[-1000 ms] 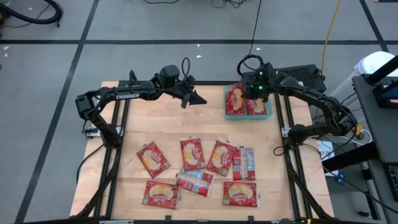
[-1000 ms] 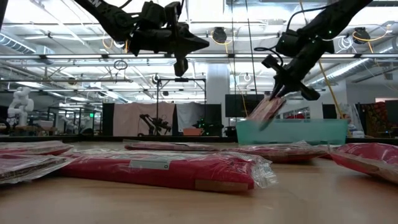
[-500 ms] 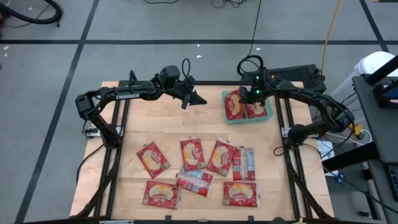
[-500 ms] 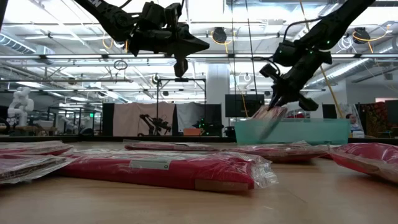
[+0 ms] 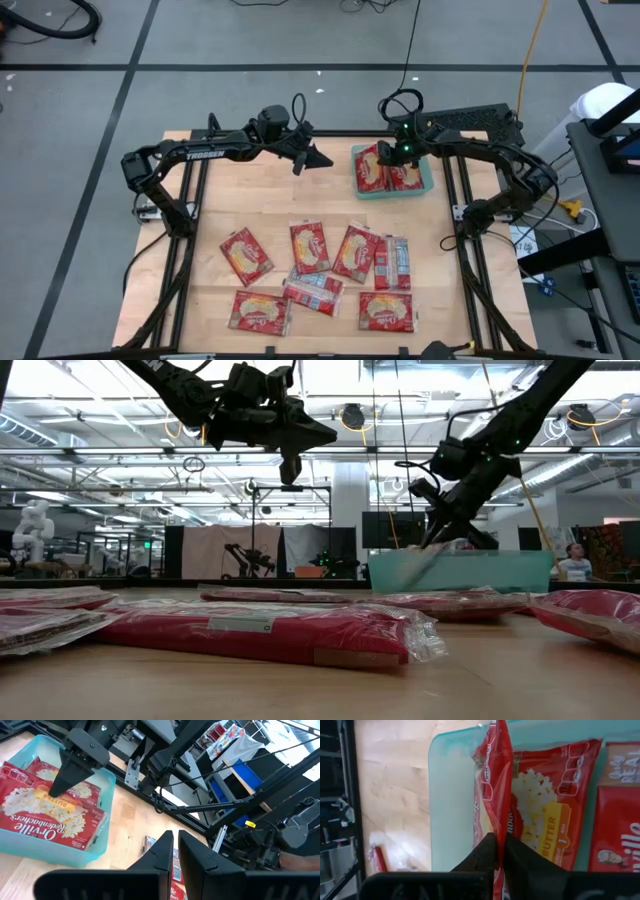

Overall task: Sort popcorn bags into baskets
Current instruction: Put the red popcorn bag into the light blue bin

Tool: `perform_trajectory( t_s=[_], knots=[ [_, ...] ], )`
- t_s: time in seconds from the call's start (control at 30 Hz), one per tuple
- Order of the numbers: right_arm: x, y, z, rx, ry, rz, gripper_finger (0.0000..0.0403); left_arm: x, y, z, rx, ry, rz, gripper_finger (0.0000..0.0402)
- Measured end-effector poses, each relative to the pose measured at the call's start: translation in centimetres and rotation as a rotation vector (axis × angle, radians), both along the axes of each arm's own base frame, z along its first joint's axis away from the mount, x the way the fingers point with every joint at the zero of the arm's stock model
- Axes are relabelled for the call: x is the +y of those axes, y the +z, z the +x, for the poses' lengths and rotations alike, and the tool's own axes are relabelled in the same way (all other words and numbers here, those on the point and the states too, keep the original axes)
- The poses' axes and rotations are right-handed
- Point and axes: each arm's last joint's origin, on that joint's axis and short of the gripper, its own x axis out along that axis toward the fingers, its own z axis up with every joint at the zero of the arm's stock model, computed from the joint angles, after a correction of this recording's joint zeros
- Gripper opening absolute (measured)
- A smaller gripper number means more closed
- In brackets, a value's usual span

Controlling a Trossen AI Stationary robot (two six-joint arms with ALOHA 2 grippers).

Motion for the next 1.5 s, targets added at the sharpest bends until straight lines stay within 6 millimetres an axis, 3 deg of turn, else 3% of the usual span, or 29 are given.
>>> perform_trajectory(
  t_s=[0.33,0.53,0.77,1.0,1.13,1.3,1.5],
  knots=[
    [0.6,2.1,-0.8,-0.003,-0.035,-0.078,0.0105,0.0,0.0,0.0,-0.006,-0.002,0.024,0.0031],
    [1.4,3.7,-1.8,0.012,-0.079,-0.115,0.0118,0.1,-0.2,-0.1,0.015,0.019,0.029,0.0031],
    [2.7,5.6,-3.2,0.051,-0.145,-0.184,0.0099,0.4,-0.8,-0.4,0.078,0.057,0.014,0.0031],
    [3.3,6.2,-3.9,0.098,-0.131,-0.249,0.0048,0.4,-1.5,-0.6,0.156,0.112,-0.002,0.0031],
    [2.9,5.0,-2.9,0.113,-0.054,-0.216,0.0007,0.4,-1.7,-0.6,0.181,0.123,-0.024,0.0031],
    [1.6,3.7,-0.8,-0.001,0.021,-0.189,0.0009,-0.3,-1.7,-0.3,0.194,0.122,-0.067,0.0031],
    [-0.5,3.6,1.4,-0.281,0.001,-0.147,0.0001,-2.1,-1.7,0.5,0.206,0.081,-0.100,0.0031]
  ],
)
